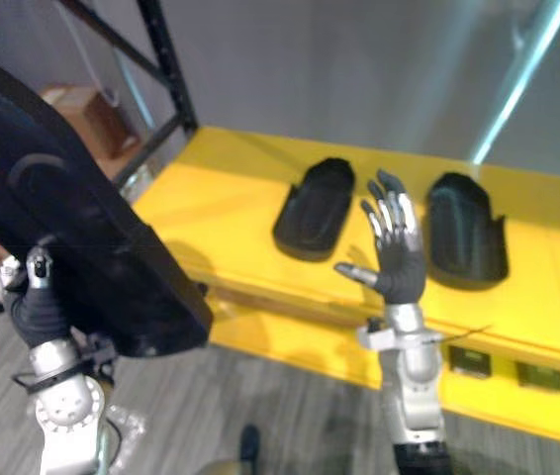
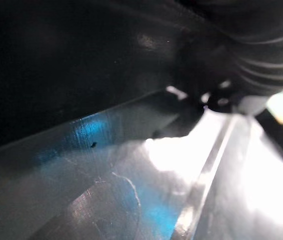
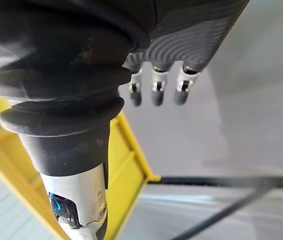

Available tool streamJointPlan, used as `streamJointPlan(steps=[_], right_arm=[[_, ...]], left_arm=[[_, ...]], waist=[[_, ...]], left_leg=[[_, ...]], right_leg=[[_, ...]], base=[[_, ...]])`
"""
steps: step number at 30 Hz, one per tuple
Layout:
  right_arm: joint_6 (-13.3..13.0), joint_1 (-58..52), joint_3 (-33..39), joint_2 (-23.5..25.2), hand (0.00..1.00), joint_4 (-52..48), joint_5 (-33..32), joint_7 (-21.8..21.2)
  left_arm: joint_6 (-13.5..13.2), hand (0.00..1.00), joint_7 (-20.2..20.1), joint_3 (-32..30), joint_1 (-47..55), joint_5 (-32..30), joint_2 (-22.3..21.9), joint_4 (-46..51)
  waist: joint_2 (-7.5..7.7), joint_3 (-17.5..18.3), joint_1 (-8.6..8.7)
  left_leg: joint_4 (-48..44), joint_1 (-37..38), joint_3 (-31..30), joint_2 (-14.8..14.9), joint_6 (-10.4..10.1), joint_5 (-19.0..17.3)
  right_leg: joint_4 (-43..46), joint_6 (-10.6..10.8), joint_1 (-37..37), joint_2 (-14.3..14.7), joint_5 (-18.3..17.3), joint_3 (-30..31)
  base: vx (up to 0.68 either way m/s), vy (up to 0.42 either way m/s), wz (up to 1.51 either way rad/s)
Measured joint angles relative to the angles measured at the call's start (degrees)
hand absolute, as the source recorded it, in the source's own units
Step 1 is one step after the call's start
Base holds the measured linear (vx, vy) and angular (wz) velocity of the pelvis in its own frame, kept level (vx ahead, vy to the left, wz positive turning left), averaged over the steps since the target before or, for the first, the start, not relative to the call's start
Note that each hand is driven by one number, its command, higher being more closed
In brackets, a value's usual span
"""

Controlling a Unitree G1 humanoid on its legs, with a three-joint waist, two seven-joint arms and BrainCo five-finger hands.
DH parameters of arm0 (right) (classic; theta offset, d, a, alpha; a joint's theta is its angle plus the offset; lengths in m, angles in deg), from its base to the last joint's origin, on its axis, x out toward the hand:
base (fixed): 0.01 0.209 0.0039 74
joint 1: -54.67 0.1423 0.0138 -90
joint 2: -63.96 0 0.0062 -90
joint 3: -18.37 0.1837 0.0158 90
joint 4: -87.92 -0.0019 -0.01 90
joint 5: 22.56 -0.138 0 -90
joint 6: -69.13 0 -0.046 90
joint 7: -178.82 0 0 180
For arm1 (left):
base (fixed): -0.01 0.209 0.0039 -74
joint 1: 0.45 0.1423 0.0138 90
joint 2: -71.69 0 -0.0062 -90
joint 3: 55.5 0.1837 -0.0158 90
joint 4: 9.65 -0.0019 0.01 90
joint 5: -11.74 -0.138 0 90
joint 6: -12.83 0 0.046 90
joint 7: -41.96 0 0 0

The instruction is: Walk over and take plastic housings, then place them on the shelf

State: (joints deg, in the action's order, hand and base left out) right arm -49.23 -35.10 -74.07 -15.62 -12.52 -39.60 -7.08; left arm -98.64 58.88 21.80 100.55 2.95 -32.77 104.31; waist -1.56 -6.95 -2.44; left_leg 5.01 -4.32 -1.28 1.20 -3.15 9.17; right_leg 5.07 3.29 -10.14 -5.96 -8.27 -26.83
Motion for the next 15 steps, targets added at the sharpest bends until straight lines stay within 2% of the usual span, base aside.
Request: streamJointPlan(steps=[2, 3, 5, 9, 11, 12, 14, 15], right_arm=[[-0.04, -0.02, -0.22, 0.25, 0.00, 0.00, 1.33, 2.28], [-0.10, -0.05, -0.32, 0.42, 0.00, 0.00, 2.12, 3.69], [-0.15, -0.28, -0.26, 0.72, 0.00, -0.05, 3.05, 6.46], [-0.10, -2.61, 2.67, 1.32, 0.00, -0.39, 6.12, 10.35], [0.08, -4.33, 7.76, 1.20, 0.00, -1.26, 8.28, 10.87], [0.12, -4.84, 9.12, 1.04, 0.00, -1.53, 8.73, 10.76], [1.14, -7.16, 12.78, -0.34, 0.00, -2.52, 7.20, 9.34], [1.44, -7.70, 13.60, -0.80, 0.00, -2.52, 6.51, 8.98]], left_arm=[[-0.48, 1.00, -0.82, -0.13, 1.22, 0.06, 0.00, 0.21], [-0.91, 1.00, -1.19, -0.17, 2.00, -0.01, 0.00, 0.39], [-0.91, 1.00, -1.16, -0.12, 2.48, -0.93, 0.03, 0.76], [0.31, 1.00, 1.51, -2.32, 2.42, -5.20, 0.37, 0.84], [4.71, 1.00, 2.77, -7.36, 2.22, -9.57, 3.02, 0.48], [5.79, 1.00, 2.77, -8.68, 2.11, -10.39, 4.75, -0.27], [9.63, 1.00, 2.74, -12.58, -0.19, -11.65, 12.03, -6.91], [10.32, 1.00, 2.75, -13.50, -1.18, -12.03, 13.45, -8.81]], waist=[[-0.14, 0.00, -0.31], [-0.18, 0.02, -0.28], [-0.19, 0.02, 0.28], [-0.10, 0.08, 0.35], [-0.10, 0.08, 1.54], [-0.10, 0.08, 1.82], [-0.35, 0.28, 2.56], [-0.50, 0.50, 3.09]], left_leg=[[0.09, -0.06, 0.00, -0.47, 0.27, 0.08], [0.11, -0.11, 0.87, -0.46, 1.45, -0.80], [0.10, -0.06, 5.98, 0.27, 1.55, -1.29], [0.08, 0.50, 10.27, 0.75, 1.73, -1.13], [0.07, 0.70, 11.99, 1.10, 1.97, -0.66], [0.07, 0.94, 12.55, 1.25, 1.74, -0.48], [0.08, 2.40, 14.44, 1.83, 1.70, -0.49], [0.08, 2.43, 14.59, 1.95, 1.69, -0.49]], right_leg=[[0.64, -0.02, 0.10, -0.32, -0.38, 0.01], [0.60, 0.00, 0.12, -0.67, -0.39, 0.07], [0.44, 0.07, 0.29, -0.88, -0.36, 0.33], [0.41, 0.14, 1.25, -1.18, -0.31, 3.95], [0.39, 0.64, 2.05, -1.18, 0.00, 5.94], [0.42, 0.71, 2.11, -1.15, 0.04, 6.54], [0.62, 0.81, 1.97, -1.02, 0.10, 8.39], [0.62, 0.80, 2.07, -0.96, 0.11, 8.61]], base=[[-0.05, 0.009, 0.11], [-0.07, 0.028, -0.01], [-0.08, 0.026, -0.08], [-0.04, 0.023, -0.32], [-0.02, 0.006, -0.39], [-0.02, -0.007, -0.40], [-0.01, -0.021, -0.43], [-0.02, -0.018, -0.24]])
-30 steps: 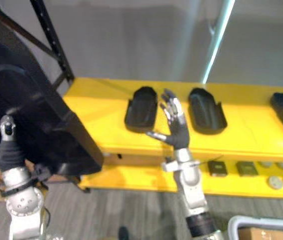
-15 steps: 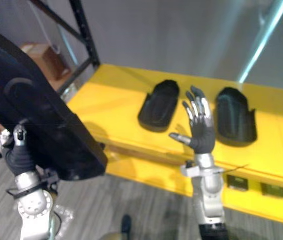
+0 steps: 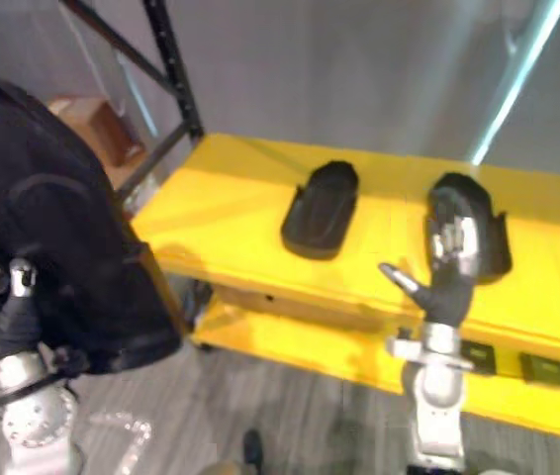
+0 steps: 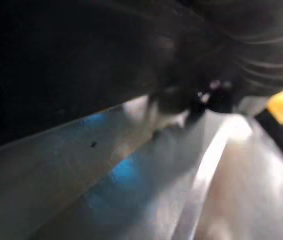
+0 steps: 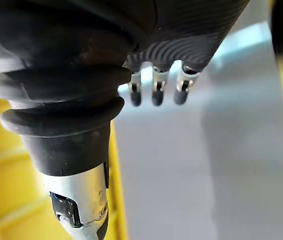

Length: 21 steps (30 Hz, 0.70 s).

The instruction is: Walk over and take plastic housings, then place them on the shelf

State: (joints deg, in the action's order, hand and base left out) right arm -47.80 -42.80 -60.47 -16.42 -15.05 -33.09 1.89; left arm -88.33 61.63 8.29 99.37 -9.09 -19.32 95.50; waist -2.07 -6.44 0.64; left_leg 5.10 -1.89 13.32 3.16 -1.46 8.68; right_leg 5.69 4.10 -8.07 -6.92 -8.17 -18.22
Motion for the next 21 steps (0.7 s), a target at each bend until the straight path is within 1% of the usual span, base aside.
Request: streamJointPlan(steps=[2, 3, 4, 5, 6, 7, 9, 10, 11, 12, 15, 18, 21], right_arm=[[1.43, -2.72, 1.79, -1.25, 0.00, 0.03, 0.63, -0.37], [1.89, -3.31, 1.80, -1.44, 0.00, 0.03, 0.81, -0.03], [2.50, -4.27, 1.83, -1.61, 0.00, 0.06, 1.78, 0.98], [3.21, -5.62, 2.09, -1.63, 0.00, 0.31, 4.27, 3.63], [3.36, -6.77, 2.68, -1.65, 0.00, 1.47, 6.03, 6.03], [3.43, -7.21, 3.00, -1.62, 0.00, 2.08, 6.64, 7.03], [4.35, -9.30, 5.12, -1.42, 0.00, 6.46, 7.47, 11.64], [4.56, -10.30, 6.27, -1.20, 0.00, 8.40, 7.65, 13.03], [4.99, -11.53, 7.39, -0.97, 0.00, 10.45, 7.92, 13.77], [5.18, -13.26, 8.72, -0.50, 0.00, 14.56, 7.98, 14.48], [5.82, -16.02, 8.83, -0.50, 0.00, 22.52, 7.98, 14.13], [6.89, -17.56, 8.44, -0.52, 0.00, 32.31, 7.97, 12.02], [7.56, -18.22, 8.29, -0.56, 0.00, 37.36, 7.81, 9.91]], left_arm=[[2.51, 1.00, 0.08, -2.12, -5.27, 0.16, 6.05, -9.65], [3.01, 1.00, 0.25, -2.58, -6.22, 0.29, 7.48, -12.11], [3.87, 1.00, 0.32, -2.90, -7.64, 0.70, 9.55, -15.73], [4.40, 1.00, 0.36, -2.88, -9.47, 1.27, 12.12, -20.47], [4.98, 1.00, 0.36, -2.85, -10.81, 2.43, 14.09, -23.90], [5.17, 1.00, 0.36, -2.86, -11.37, 2.71, 14.70, -25.00], [6.41, 1.00, 0.20, -2.73, -13.47, 3.69, 17.33, -28.78], [6.63, 1.00, 0.15, -2.64, -14.19, 4.42, 18.12, -30.01], [7.25, 1.00, 0.07, -2.61, -14.86, 4.80, 18.83, -31.00], [8.53, 1.00, -0.26, -2.23, -16.02, 4.96, 20.15, -32.68], [10.25, 1.00, -1.83, -0.34, -18.04, 5.76, 22.57, -36.67], [12.38, 1.00, -5.37, 4.34, -20.67, 6.91, 25.50, -40.68], [13.78, 1.00, -8.93, 9.03, -24.65, 6.86, 27.57, -43.84]], waist=[[-0.72, 0.46, 0.82], [-0.95, 0.61, 1.00], [-1.24, 0.78, 1.36], [-1.60, 1.06, 1.96], [-1.77, 1.29, 2.26], [-1.77, 1.31, 2.44], [-1.68, 1.69, 3.60], [-1.64, 1.72, 3.81], [-1.61, 1.75, 4.48], [-1.63, 1.77, 5.09], [-1.75, 1.89, 5.29], [-1.75, 1.97, 6.19], [-1.73, 2.02, 6.46]], left_leg=[[0.01, 0.20, 1.55, 0.62, -0.26, -0.13], [0.01, 0.24, 2.20, 0.91, -0.41, -0.26], [0.01, 0.32, 3.00, 1.26, -0.68, -0.51], [0.01, 0.32, 3.95, 1.51, -0.59, -0.75], [0.01, 0.41, 5.40, 1.98, -0.69, -0.95], [0.01, 0.49, 5.86, 2.12, -0.77, -1.02], [0.01, 0.47, 7.11, 2.27, -0.86, -1.05], [0.01, 0.69, 7.98, 2.38, -0.98, -1.09], [0.01, 0.72, 8.45, 2.36, -0.97, -1.15], [0.02, 0.75, 9.32, 2.36, -1.10, -1.38], [0.02, 1.09, 11.20, 2.50, -1.45, -2.25], [0.03, 1.77, 12.30, 2.33, -1.53, -2.67], [0.03, 1.81, 12.26, 2.17, -1.53, -2.65]], right_leg=[[0.24, 0.00, 0.76, 0.21, 0.03, 1.44], [0.41, -0.05, 1.13, 0.33, 0.00, 2.08], [0.52, -0.17, 1.59, 0.51, -0.03, 2.98], [0.62, -0.21, 2.27, 0.71, 0.03, 4.21], [0.62, -0.33, 3.15, 0.85, 0.11, 5.41], [0.63, -0.42, 3.35, 0.96, 0.17, 5.86], [0.93, -0.10, 4.05, 1.12, 0.65, 7.35], [0.98, -0.13, 4.33, 1.11, 0.81, 7.90], [0.99, -0.08, 4.52, 1.11, 0.86, 8.67], [1.20, -0.07, 5.05, 1.02, 0.86, 9.50], [1.28, -0.06, 5.54, 1.02, 0.85, 11.28], [1.40, -0.06, 5.53, 0.76, 0.86, 12.23], [1.54, -0.06, 5.47, 0.61, 0.86, 12.22]], base=[[-0.02, 0.000, -0.33], [-0.02, 0.000, -0.49], [-0.02, -0.011, -0.43], [-0.01, -0.008, -0.55], [0.00, -0.006, -0.50], [0.01, -0.003, -0.46], [0.05, 0.003, -0.34], [0.07, 0.011, -0.33], [0.07, 0.012, -0.35], [0.08, 0.023, -0.28], [0.06, 0.023, -0.34], [0.07, 0.018, -0.16], [0.06, 0.019, 0.01]])
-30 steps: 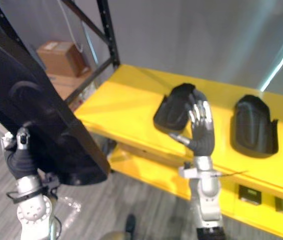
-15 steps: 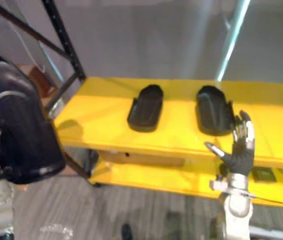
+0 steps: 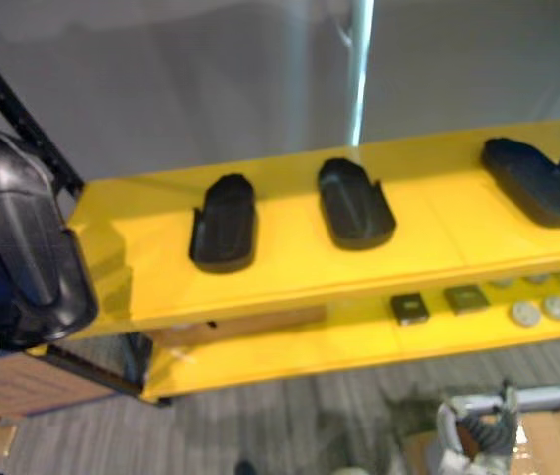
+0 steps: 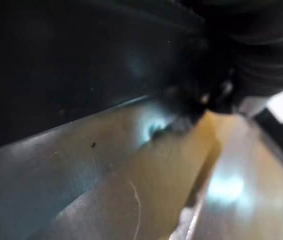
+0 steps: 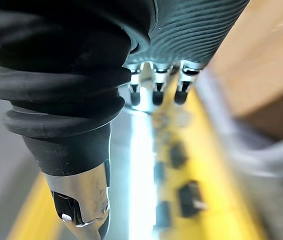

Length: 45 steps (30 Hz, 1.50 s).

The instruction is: Walk over and take plastic housings, then place them on the shelf

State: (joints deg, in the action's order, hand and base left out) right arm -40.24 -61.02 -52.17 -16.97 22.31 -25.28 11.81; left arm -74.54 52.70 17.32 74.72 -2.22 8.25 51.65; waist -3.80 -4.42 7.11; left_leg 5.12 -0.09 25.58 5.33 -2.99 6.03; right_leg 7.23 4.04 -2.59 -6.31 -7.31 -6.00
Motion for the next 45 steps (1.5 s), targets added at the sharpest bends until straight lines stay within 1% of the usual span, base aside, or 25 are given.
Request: streamJointPlan(steps=[2, 3, 4, 5, 7, 8, 10, 12, 15, 18, 19, 21, 23, 27, 29, 31, 33, 35, 37, 39, 40, 41, 43, 45], right_arm=[[1.32, 0.01, -0.70, -0.01, 0.00, 4.33, -1.06, -2.39], [1.76, -0.06, -1.02, 0.00, 0.00, 5.37, -1.05, -3.16], [2.59, -0.10, -1.65, 0.00, 0.00, 7.51, -1.04, -4.61], [3.42, -0.11, -2.54, 0.01, 0.00, 9.35, -1.03, -5.81], [4.23, -0.08, -2.74, 0.05, 0.00, 12.10, -1.05, -7.20], [4.61, -0.14, -2.69, 0.04, 0.00, 13.43, -1.06, -8.13], [4.65, -0.11, -2.70, 0.09, 0.00, 14.72, -1.09, -8.92], [4.70, 0.04, -2.70, 0.18, 0.00, 15.21, -1.23, -9.45], [4.70, 0.09, -2.62, 0.39, 0.00, 15.91, -3.42, -9.57], [4.69, 0.21, -2.42, 0.46, 0.00, 17.61, -3.77, -9.61], [4.69, 0.24, -2.40, 0.70, 0.00, 17.72, -3.77, -9.80], [4.68, 0.54, -2.41, 1.40, 0.00, 17.72, -3.76, -10.37], [4.67, 1.37, -2.43, 2.38, 0.00, 17.68, -3.73, -10.61], [4.62, 1.70, -2.42, 2.29, 0.00, 17.62, -3.74, -10.64], [4.60, 1.81, -2.42, 2.18, 0.00, 17.22, -3.76, -10.72], [4.50, 1.82, -2.41, 2.03, 0.00, 16.42, -3.80, -10.87], [4.42, 1.77, -2.40, 1.86, 0.00, 15.96, -4.50, -10.88], [4.40, 1.74, -2.40, 1.85, 0.00, 15.17, -5.19, -10.88], [4.31, 1.71, -2.41, 1.77, 0.00, 14.38, -5.71, -10.92], [4.04, 1.69, -2.42, 1.64, 0.00, 13.18, -5.96, -11.10], [4.03, 1.65, -2.42, 1.45, 0.00, 12.23, -6.00, -11.16], [4.02, 1.63, -2.45, 1.07, 0.00, 11.43, -6.00, -11.32], [4.02, 1.58, -2.46, 0.55, 0.00, 10.81, -5.99, -11.76], [3.95, 1.02, -2.45, 0.50, 0.00, 9.80, -5.98, -11.82]], left_arm=[[1.49, 1.00, -2.74, 3.32, -3.92, -0.09, 2.01, -3.87], [1.90, 1.00, -3.38, 4.11, -4.95, -0.15, 2.54, -5.11], [3.00, 1.00, -4.81, 5.13, -6.72, -0.43, 3.44, -6.86], [3.92, 1.00, -5.54, 6.15, -8.46, -0.62, 4.56, -8.15], [4.41, 1.00, -6.66, 7.40, -11.24, -0.68, 5.81, -10.11], [5.07, 1.00, -7.35, 7.96, -12.79, -0.79, 6.68, -11.09], [5.82, 1.00, -7.72, 9.43, -14.91, -1.57, 8.12, -12.22], [6.64, 1.00, -8.35, 9.64, -17.10, -2.38, 9.40, -13.80], [8.02, 1.00, -8.79, 10.66, -19.60, -2.34, 9.98, -16.48], [8.48, 1.00, -9.65, 12.26, -19.61, -2.34, 9.99, -17.23], [9.01, 1.00, -9.70, 12.67, -19.61, -2.38, 9.99, -17.75], [10.11, 1.00, -9.71, 13.29, -19.61, -2.47, 9.99, -18.00], [10.49, 1.00, -9.70, 13.48, -19.62, -2.62, 9.95, -18.12], [10.57, 1.00, -9.34, 13.64, -19.74, -2.62, 9.33, -18.32], [10.58, 1.00, -8.28, 13.79, -19.75, -2.56, 8.54, -18.14], [10.62, 1.00, -6.99, 14.09, -19.76, -2.54, 8.09, -18.09], [10.69, 1.00, -5.79, 14.07, -19.93, -2.08, 8.01, -17.19], [10.76, 1.00, -4.40, 14.00, -20.44, -2.08, 8.01, -15.83], [10.92, 1.00, -4.11, 13.99, -20.61, -2.06, 8.00, -15.12], [11.53, 1.00, -4.14, 13.99, -20.62, -1.63, 7.91, -14.34], [12.24, 0.00, -4.14, 13.92, -20.62, -1.19, 7.53, -13.41], [12.73, 0.00, -4.15, 13.89, -20.61, 0.14, 7.12, -12.90], [13.16, 0.00, -4.15, 13.81, -20.61, 0.57, 6.20, -12.60], [14.18, 0.00, -4.14, 13.81, -20.60, 0.69, 5.08, -12.30]], waist=[[0.11, 0.05, 0.00], [0.11, 0.05, 0.02], [0.05, 0.05, 0.10], [-0.05, -0.01, 0.12], [-0.24, -0.12, 0.14], [-0.29, -0.15, 0.22], [-0.26, -0.17, 0.43], [0.03, -0.85, 1.27], [0.39, -2.22, 1.90], [0.45, -2.29, 2.38], [0.47, -2.71, 2.66], [0.63, -3.67, 3.04], [0.81, -5.22, 3.23], [0.66, -7.13, 3.58], [0.58, -7.68, 3.82], [0.96, -9.26, 4.43], [1.18, -9.73, 4.77], [1.24, -10.66, 4.74], [1.23, -10.90, 4.57], [1.17, -11.62, 4.86], [1.13, -12.44, 4.76], [0.99, -12.98, 4.64], [0.86, -13.13, 4.79], [0.91, -13.16, 4.82]], left_leg=[[-0.04, 0.68, -0.04, -0.08, -0.17, 0.21], [-0.04, 0.88, -0.01, -0.09, -0.26, 0.27], [-0.04, 1.08, -0.03, -0.06, -0.27, 0.28], [-0.02, 0.93, -0.04, 0.03, -0.33, 0.34], [-0.01, 0.74, -0.05, 0.07, -0.28, 0.42], [0.00, 0.59, -0.01, 0.06, -0.25, 0.43], [0.00, 0.07, -0.11, 0.04, -0.18, 0.46], [0.01, -0.09, -0.08, -0.07, -0.16, 0.44], [0.00, -0.33, -0.07, -0.42, 0.02, 0.31], [-0.02, -1.06, -0.11, -0.87, 0.13, 0.25], [-0.04, -1.08, -0.13, -1.10, 0.17, 0.22], [-0.08, -1.04, -0.24, -1.31, 0.19, 0.20], [-0.34, -1.04, -0.07, -1.28, 0.19, 0.20], [-0.36, -1.33, 0.04, -1.12, 0.19, 0.19], [-0.37, -2.39, 0.07, -0.98, 0.21, 0.17], [-0.39, -2.14, 0.09, -0.98, 0.27, 0.13], [-0.39, -3.34, 0.30, -1.01, 0.51, -0.01], [-0.41, -3.67, 0.75, -1.10, 0.63, -0.06], [-0.42, -3.68, 1.72, -1.09, 0.83, -0.20], [-1.99, -4.00, 1.90, -0.91, 1.17, -0.94], [-3.49, -4.07, 2.30, -0.59, 1.11, -1.91], [-4.60, -4.15, 2.74, -0.33, 1.05, -2.62], [-5.82, -5.00, 3.07, 0.01, 1.13, -3.69], [-6.44, -5.09, 3.47, 0.24, 0.98, -4.52]], right_leg=[[0.05, -0.04, -0.24, 0.10, -0.02, -0.04], [0.05, -0.06, -0.42, 0.34, -0.04, -0.03], [0.07, -0.15, -0.60, 0.38, -0.10, -0.04], [0.07, -0.21, -0.38, 0.46, -0.15, -0.10], [0.11, -0.21, -0.05, 0.46, -0.24, -0.17], [0.22, -0.19, 0.39, 0.43, -0.34, -0.18], [0.10, -0.55, 0.97, 0.38, -0.68, -0.30], [-0.12, -0.55, 1.14, 0.28, -0.72, -0.28], [-0.38, -0.44, 1.25, -0.07, -0.64, -0.28], [-0.92, 0.22, 1.49, -0.47, -0.19, -0.35], [-0.89, 0.69, 1.21, -0.60, 0.20, -0.29], [-0.94, 0.68, 1.05, -0.74, 0.21, -0.27], [-1.00, 0.67, 1.08, -0.68, 0.21, -0.15], [-0.78, 0.58, 1.48, -0.51, 0.18, 0.12], [-0.36, 0.56, 2.66, -0.39, 0.19, 0.33], [0.50, 0.53, 2.87, -0.37, 0.19, 0.93], [1.56, 0.42, 4.82, -0.35, 0.12, 1.90], [2.25, 0.41, 5.71, -0.37, 0.11, 3.22], [2.92, 0.23, 6.54, -0.32, 0.00, 4.51], [3.40, 0.06, 6.58, -0.47, -0.12, 4.99], [3.93, -0.06, 6.55, -0.48, -0.25, 5.70], [4.28, -0.22, 6.54, -0.48, -0.39, 6.13], [4.28, -0.44, 6.61, -0.49, -0.71, 6.37], [4.28, -0.32, 6.68, -0.49, -0.90, 6.65]], base=[[0.05, 0.008, 0.00], [0.00, 0.000, 0.00], [0.00, 0.000, 0.00], [0.00, 0.000, 0.00], [-0.02, 0.006, -0.01], [-0.05, 0.017, -0.03], [-0.03, 0.013, 0.00], [0.00, 0.000, 0.00], [0.02, 0.037, 0.01], [0.07, 0.028, 0.03], [0.11, 0.021, 0.05], [0.10, 0.018, 0.03], [0.06, 0.007, -0.02], [0.03, 0.001, -0.01], [0.00, 0.000, 0.00], [0.00, 0.019, -0.03], [0.00, 0.036, -0.06], [0.01, 0.035, -0.07], [0.02, 0.039, -0.15], [0.02, 0.025, -0.12], [0.01, 0.013, -0.18], [0.00, 0.007, -0.19], [-0.02, 0.000, -0.11], [0.01, -0.011, -0.10]])
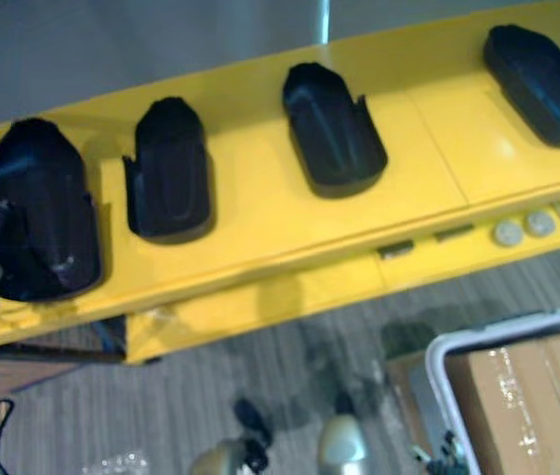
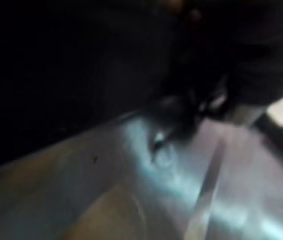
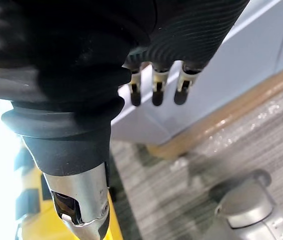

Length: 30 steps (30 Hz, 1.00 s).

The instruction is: Walk over and take plastic housings, then place them on the shelf

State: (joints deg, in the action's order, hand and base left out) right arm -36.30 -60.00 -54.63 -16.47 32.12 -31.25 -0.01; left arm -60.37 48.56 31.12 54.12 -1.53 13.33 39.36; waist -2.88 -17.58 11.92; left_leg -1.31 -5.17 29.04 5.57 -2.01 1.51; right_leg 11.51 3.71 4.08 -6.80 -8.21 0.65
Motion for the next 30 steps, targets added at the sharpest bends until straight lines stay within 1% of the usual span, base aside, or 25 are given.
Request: streamJointPlan(steps=[1, 2, 4, 6, 10, 12, 13, 14, 15, 17, 18, 19, 20, 21, 22, 23, 24, 26, 27, 28, 30], right_arm=[[-0.04, -0.25, 0.00, -0.12, 0.00, -0.09, 0.01, -0.01], [-0.05, -0.34, -0.01, -0.25, 0.00, -0.09, 0.03, 0.00], [-0.30, -0.56, -0.01, -0.26, 0.00, -0.31, 0.05, 0.02], [-0.74, -1.89, -0.07, -0.25, 0.00, -1.79, 0.08, 0.03], [-2.09, -2.95, -0.23, -0.18, 0.00, -2.38, 0.48, 0.11], [-2.70, -2.98, -0.35, -0.06, 0.00, -2.38, 0.85, 0.29], [-3.91, -2.99, -0.41, -0.07, 0.00, -2.37, 1.57, 0.33], [-5.73, -2.99, -0.91, -0.11, 0.00, -2.44, 2.38, 0.52], [-6.70, -3.00, -1.41, -0.13, 0.00, -2.52, 2.84, 0.76], [-9.51, -3.07, -4.39, -0.10, 0.00, -3.84, 5.03, 1.48], [-10.08, -3.05, -5.31, -0.13, 0.00, -4.50, 5.45, 1.46], [-11.56, -3.04, -7.06, -0.14, 0.00, -5.83, 6.81, 1.46], [-12.59, -2.98, -8.61, -0.19, 0.00, -7.09, 7.62, 1.41], [-13.27, -2.91, -9.30, -0.22, 0.00, -7.40, 7.96, 1.39], [-14.25, -2.87, -10.57, -0.24, 0.00, -7.79, 8.77, 1.40], [-14.60, -2.94, -11.94, -0.43, 0.00, -7.72, 9.05, 1.38], [-14.67, -2.94, -12.78, -0.55, 0.00, -7.71, 9.04, 1.37], [-15.34, -2.88, -15.29, -0.66, 0.00, -7.72, 9.24, 1.34], [-15.80, -2.86, -17.14, -0.83, 0.00, -7.75, 9.48, 1.25], [-15.81, -2.78, -17.67, -0.86, 0.00, -7.75, 9.48, 1.23], [-15.77, -1.93, -19.65, -1.74, 0.00, -7.67, 9.50, 1.16]], left_arm=[[0.72, 0.00, 0.09, -0.22, 0.01, 0.08, -0.83, 0.00], [0.88, 0.00, 0.47, -0.27, 0.08, 1.04, -1.08, 0.00], [0.88, 0.00, 1.47, -0.41, 0.07, 1.63, -1.08, 0.29], [0.85, 0.00, 2.47, -0.44, 0.01, 1.68, -1.08, 1.68], [0.98, 0.00, 6.23, -0.46, -0.52, 1.71, -1.08, 2.30], [1.30, 0.00, 9.05, -0.52, -0.56, 1.74, -1.08, 3.31], [1.40, 0.00, 11.39, -0.54, -0.56, 1.80, -1.08, 3.43], [1.44, 0.00, 14.52, -0.74, -0.57, 2.10, -1.07, 3.44], [1.44, 0.00, 16.00, -0.94, -0.65, 2.10, -1.07, 3.46], [0.55, 0.00, 22.13, -0.97, -1.24, 2.22, -0.83, 3.56], [0.18, 0.00, 23.42, -0.97, -1.83, 2.23, -0.71, 3.62], [-1.21, 0.00, 26.14, -0.96, -3.43, 2.22, -0.39, 3.70], [-2.75, 0.00, 27.85, -0.85, -4.70, 2.22, 0.41, 4.02], [-3.93, 0.00, 28.63, -0.83, -5.11, 2.21, 1.00, 4.07], [-6.29, 0.00, 29.80, -0.82, -5.45, 2.18, 2.10, 4.53], [-8.47, 0.00, 31.02, -0.65, -5.60, 2.18, 2.55, 5.08], [-9.56, 0.00, 31.31, -0.38, -5.66, 2.16, 2.92, 5.27], [-12.75, 0.00, 31.60, -0.26, -5.67, 2.18, 4.01, 6.63], [-15.41, 0.00, 32.47, -0.25, -5.67, 2.29, 4.37, 7.78], [-16.38, 0.00, 32.84, -0.25, -5.66, 2.33, 4.38, 8.50], [-20.20, 0.00, 33.38, -0.53, -4.62, 4.13, 4.43, 12.02]], waist=[[0.00, 0.00, -0.07], [0.19, -0.12, -0.17], [0.27, -0.16, -0.03], [0.26, -0.16, 0.05], [0.27, -0.15, 0.06], [0.27, -0.15, -0.10], [0.28, -0.14, -0.20], [0.29, -0.14, -0.27], [0.29, -0.14, -0.25], [0.33, -0.08, -0.36], [0.33, -0.07, -0.38], [0.37, -0.02, -0.56], [0.54, 0.11, -0.86], [0.66, 0.25, -0.98], [0.89, 0.48, -0.95], [0.92, 1.65, -0.95], [0.92, 2.56, -0.80], [1.33, 5.04, -0.79], [1.35, 7.32, -0.98], [1.41, 7.91, -0.98], [1.52, 9.14, -2.24]], left_leg=[[-0.67, -0.15, 0.45, 0.50, -0.06, -0.62], [-1.53, -0.17, 1.26, 0.99, -0.21, -1.32], [-2.56, -0.42, 1.51, 1.36, -0.12, -1.88], [-3.52, -0.76, 1.50, 1.55, -0.44, -2.40], [-4.31, -0.70, 1.47, 1.57, -0.45, -2.42], [-4.42, -0.32, 1.39, 1.70, -0.45, -2.42], [-4.42, 0.01, 1.38, 1.74, -0.45, -2.42], [-4.43, 0.36, 1.31, 1.68, -0.45, -2.42], [-4.41, 0.60, 1.24, 1.64, -0.44, -2.42], [-4.19, 1.52, 0.65, 1.24, -0.43, -2.43], [-4.13, 1.51, 0.35, 1.19, -0.43, -2.43], [-3.89, 1.32, -0.32, 1.00, -0.42, -2.42], [-3.20, 1.41, -0.47, 0.68, -0.30, -2.11], [-3.00, 1.45, -0.49, 0.54, -0.28, -1.98], [-2.85, 1.84, -0.74, 0.30, -0.32, -1.90], [-2.05, 2.36, -1.19, -0.07, -0.42, -1.57], [-1.65, 2.37, -1.60, -0.23, -0.44, -1.33], [0.01, 3.18, -2.33, -0.53, -0.72, -0.50], [1.13, 3.31, -3.49, -0.68, -0.97, 0.23], [1.52, 3.48, -4.00, -0.74, -1.01, 0.50], [3.79, 5.21, -5.16, -0.91, -1.26, 1.75]], right_leg=[[0.00, 0.01, 0.00, 0.05, -0.01, 0.24], [0.00, 0.02, 0.00, -0.01, -0.01, 0.81], [0.01, 0.04, -0.01, -0.03, 0.00, 1.04], [0.07, 0.04, -0.01, -0.05, 0.01, 1.04], [1.18, 0.04, -0.11, -0.01, 0.00, 1.03], [2.04, 0.03, -0.21, 0.02, 0.00, 1.02], [2.51, 0.02, -0.44, 0.07, -0.01, 1.01], [2.75, 0.01, -0.83, 0.08, -0.01, 0.97], [2.75, -0.01, -1.15, 0.08, -0.03, 0.96], [2.75, -0.20, -2.22, 0.35, -0.15, 0.79], [2.75, -0.25, -2.30, 0.35, -0.18, 0.76], [2.68, -0.43, -2.31, 0.34, -0.36, 0.61], [2.31, -0.30, -2.35, 0.21, -0.47, 0.54], [1.87, -0.29, -2.53, 0.13, -0.47, 0.40], [0.65, -0.24, -3.67, -0.10, -0.49, -0.43], [-0.52, -0.24, -4.68, -0.26, -0.49, -0.97], [-1.08, -0.21, -5.06, -0.28, -0.47, -1.27], [-2.51, -0.16, -6.40, -0.24, -0.44, -2.47], [-3.42, -0.07, -7.31, -0.04, -0.37, -3.64], [-3.67, -0.07, -7.79, 0.01, -0.37, -4.29], [-4.14, -0.01, -9.57, 0.39, -0.33, -5.69]], base=[[0.03, -0.022, -0.17], [0.05, -0.017, -0.20], [0.06, -0.003, -0.12], [0.07, -0.005, 0.00], [0.08, 0.006, 0.14], [0.06, 0.011, 0.18], [0.04, 0.009, 0.14], [0.04, 0.008, 0.13], [0.03, 0.006, 0.09], [0.02, 0.002, 0.10], [0.00, -0.006, 0.16], [-0.03, -0.009, 0.13], [-0.03, -0.008, 0.09], [-0.03, -0.013, 0.04], [-0.01, -0.018, 0.08], [-0.01, -0.017, 0.16], [0.01, -0.022, 0.24], [0.04, -0.042, 0.27], [0.04, -0.050, 0.34], [0.04, -0.061, 0.44], [0.02, -0.050, 0.32]])
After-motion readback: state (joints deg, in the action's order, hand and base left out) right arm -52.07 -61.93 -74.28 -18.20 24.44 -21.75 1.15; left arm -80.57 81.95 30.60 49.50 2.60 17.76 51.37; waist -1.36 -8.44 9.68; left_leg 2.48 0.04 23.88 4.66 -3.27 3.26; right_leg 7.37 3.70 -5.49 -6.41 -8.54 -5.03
